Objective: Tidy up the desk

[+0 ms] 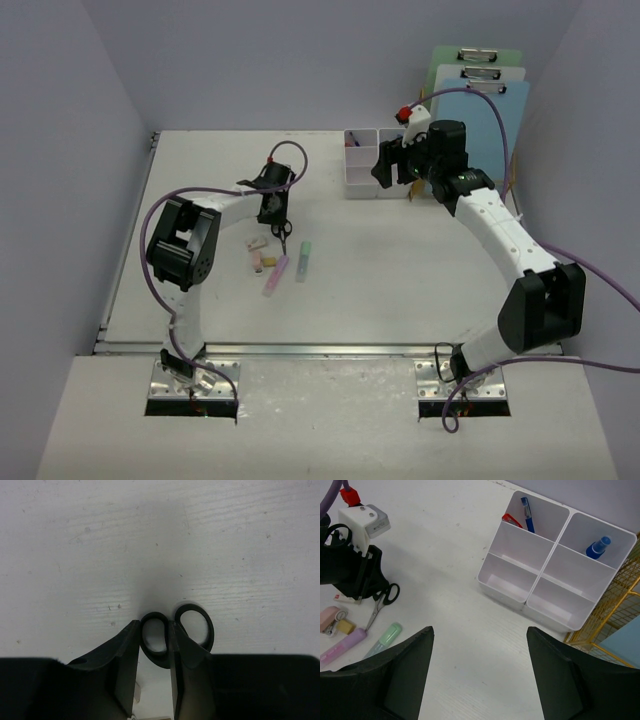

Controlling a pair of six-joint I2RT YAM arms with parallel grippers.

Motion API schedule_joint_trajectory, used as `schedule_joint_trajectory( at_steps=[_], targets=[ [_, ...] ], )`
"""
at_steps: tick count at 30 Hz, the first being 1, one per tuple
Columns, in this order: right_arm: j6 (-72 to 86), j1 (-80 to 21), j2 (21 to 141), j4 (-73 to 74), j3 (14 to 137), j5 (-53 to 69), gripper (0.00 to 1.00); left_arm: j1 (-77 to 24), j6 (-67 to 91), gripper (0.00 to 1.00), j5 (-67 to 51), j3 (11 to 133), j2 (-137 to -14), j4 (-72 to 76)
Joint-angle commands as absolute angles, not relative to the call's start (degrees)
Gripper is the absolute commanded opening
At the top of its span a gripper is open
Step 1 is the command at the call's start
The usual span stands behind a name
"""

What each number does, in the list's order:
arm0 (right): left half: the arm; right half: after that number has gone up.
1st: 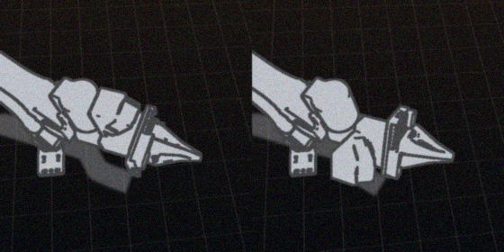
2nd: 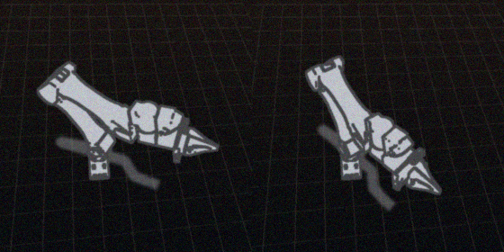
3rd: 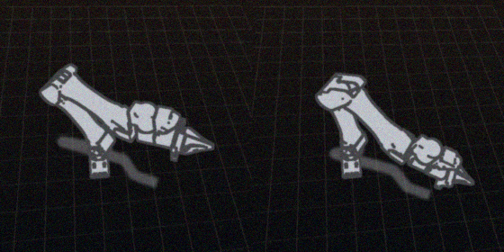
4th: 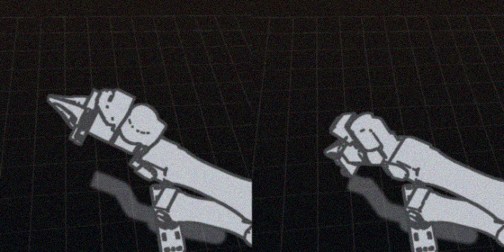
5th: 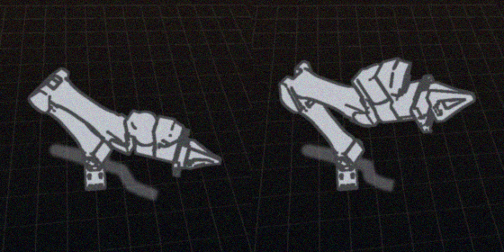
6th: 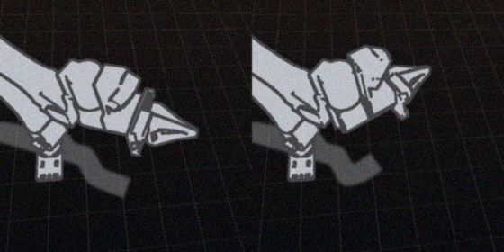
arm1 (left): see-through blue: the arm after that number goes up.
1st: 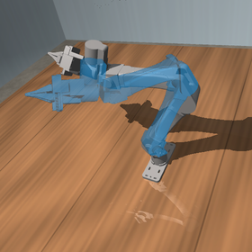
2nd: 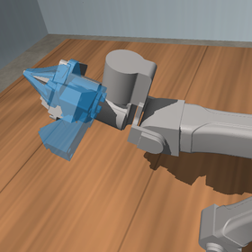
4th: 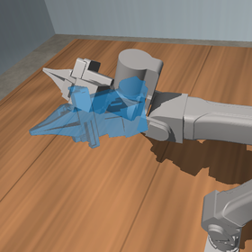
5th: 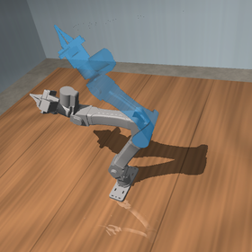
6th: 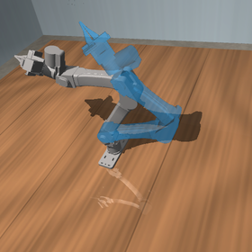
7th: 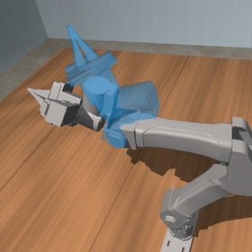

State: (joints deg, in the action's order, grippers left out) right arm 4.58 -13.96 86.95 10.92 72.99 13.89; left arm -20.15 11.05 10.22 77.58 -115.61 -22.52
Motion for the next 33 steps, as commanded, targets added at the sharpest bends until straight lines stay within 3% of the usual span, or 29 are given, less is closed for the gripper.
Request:
schedule_joint_trajectory(
  at_steps=[1,8,16,33],
  targets=[
    [5.27,-13.62,84.9,9.94,75.22,14.88,0.76,-19.06,12.2,0.26,7.98,77.26,-117.59,-22.97],
    [5.8,-13.62,85.08,9.79,75.41,15.33,0.76,-18.67,12.13,0.2,7.14,77.31,-117.37,-23.52],
    [5.45,-13.62,84.82,9.84,75.14,15.47,0.76,-18.54,12.22,0.3,4.75,77.96,-112.41,-24.08],
    [5.71,-13.62,84.81,9.84,74.53,15.82,0.76,-16.98,13.26,0.3,5.28,76.64,-110.96,-25.93]
  ],
)
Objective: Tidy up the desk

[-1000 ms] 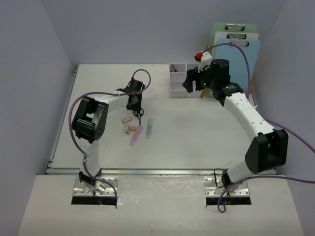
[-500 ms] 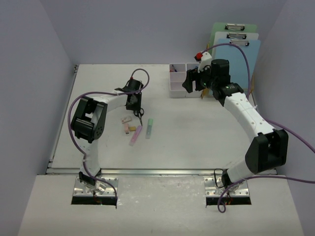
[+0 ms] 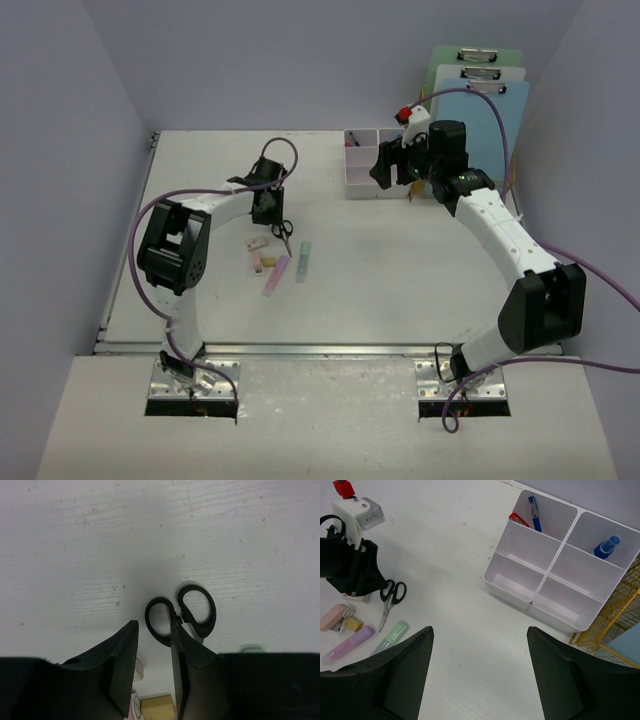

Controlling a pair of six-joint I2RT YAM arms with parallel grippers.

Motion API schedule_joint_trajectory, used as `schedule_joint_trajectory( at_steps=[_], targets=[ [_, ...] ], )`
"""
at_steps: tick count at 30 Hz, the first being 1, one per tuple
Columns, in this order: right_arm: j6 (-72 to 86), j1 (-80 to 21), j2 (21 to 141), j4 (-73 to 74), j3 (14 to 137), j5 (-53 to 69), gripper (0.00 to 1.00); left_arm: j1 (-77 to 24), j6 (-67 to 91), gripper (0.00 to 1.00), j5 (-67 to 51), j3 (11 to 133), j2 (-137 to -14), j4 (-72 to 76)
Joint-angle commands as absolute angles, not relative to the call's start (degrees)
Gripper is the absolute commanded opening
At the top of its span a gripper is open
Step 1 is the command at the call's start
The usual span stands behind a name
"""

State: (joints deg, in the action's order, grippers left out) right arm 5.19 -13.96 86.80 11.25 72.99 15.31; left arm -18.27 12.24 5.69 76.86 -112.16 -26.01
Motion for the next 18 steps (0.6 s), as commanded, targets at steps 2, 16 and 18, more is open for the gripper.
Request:
schedule_joint_trajectory(
  at_steps=[2,16,18],
  targets=[
    [5.71,-13.57,84.81,9.81,74.67,15.73,0.76,-16.6,13.27,0.29,5.26,77.06,-112.23,-26.43],
    [5.36,-13.45,85.17,9.76,75.06,15.26,0.76,-16.0,13.66,0.12,1.69,78.4,-118.18,-27.13],
    [5.36,-13.45,85.08,9.84,74.97,15.12,0.77,-16.0,14.24,0.0,1.14,79.28,-119.0,-27.68]
  ],
)
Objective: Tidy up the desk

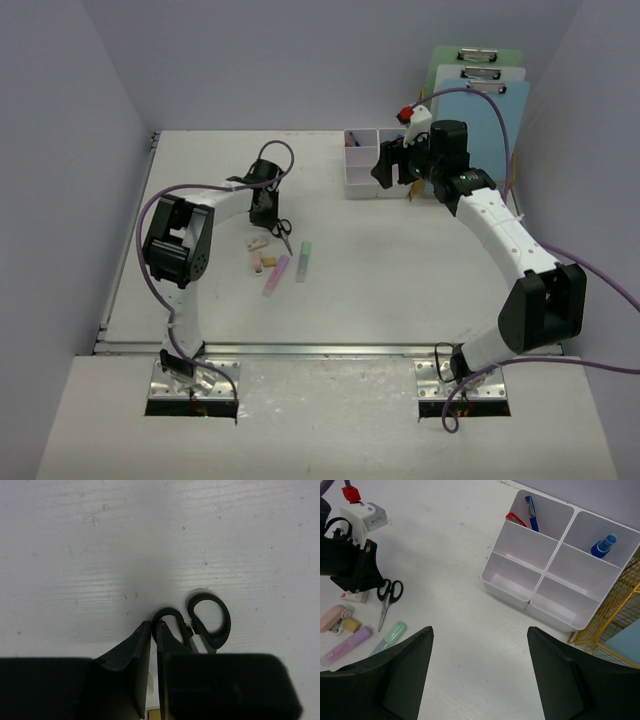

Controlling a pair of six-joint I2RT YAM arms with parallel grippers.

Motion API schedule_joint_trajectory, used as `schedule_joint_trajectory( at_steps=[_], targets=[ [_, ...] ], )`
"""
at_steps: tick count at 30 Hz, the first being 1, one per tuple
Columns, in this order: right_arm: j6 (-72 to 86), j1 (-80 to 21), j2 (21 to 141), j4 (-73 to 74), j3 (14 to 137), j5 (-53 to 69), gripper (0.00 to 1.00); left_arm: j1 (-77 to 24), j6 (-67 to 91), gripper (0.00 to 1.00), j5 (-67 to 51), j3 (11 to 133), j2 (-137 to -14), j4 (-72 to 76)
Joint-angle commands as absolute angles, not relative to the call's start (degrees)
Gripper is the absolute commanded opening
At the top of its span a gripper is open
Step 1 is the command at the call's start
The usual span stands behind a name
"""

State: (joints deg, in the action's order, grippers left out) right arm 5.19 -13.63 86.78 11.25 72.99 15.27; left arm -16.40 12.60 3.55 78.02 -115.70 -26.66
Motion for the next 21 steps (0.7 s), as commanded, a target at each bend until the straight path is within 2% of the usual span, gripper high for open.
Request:
schedule_joint_trajectory(
  at_steps=[1,7,11,14,16,17,21],
  targets=[
    [5.3,-13.51,84.96,9.9,75.03,15.06,0.77,-16.0,14.65,0.0,0.79,79.51,-119.0,-27.68],
    [3.98,-13.22,83.59,10.23,74.48,14.14,0.77,-16.14,17.54,0.0,0.0,82.66,-117.28,-26.38],
    [3.79,-12.04,82.44,10.72,74.68,13.1,0.77,-16.52,18.81,0.0,-0.27,89.13,-116.37,-27.68],
    [5.07,-9.43,81.53,12.92,75.69,12.79,0.79,-17.4,17.15,0.0,4.88,92.12,-112.16,-25.1],
    [6.53,-8.09,80.67,14.69,76.26,11.85,0.85,-18.61,14.75,0.0,8.85,93.31,-110.07,-22.67],
    [7.43,-7.45,80.54,16.1,76.71,11.65,0.91,-19.76,13.91,0.0,10.15,94.96,-109.55,-21.9],
    [11.08,-5.06,79.94,19.7,77.87,9.95,0.99,-24.23,5.98,0.0,18.6,100.89,-108.46,-15.06]
  ],
)
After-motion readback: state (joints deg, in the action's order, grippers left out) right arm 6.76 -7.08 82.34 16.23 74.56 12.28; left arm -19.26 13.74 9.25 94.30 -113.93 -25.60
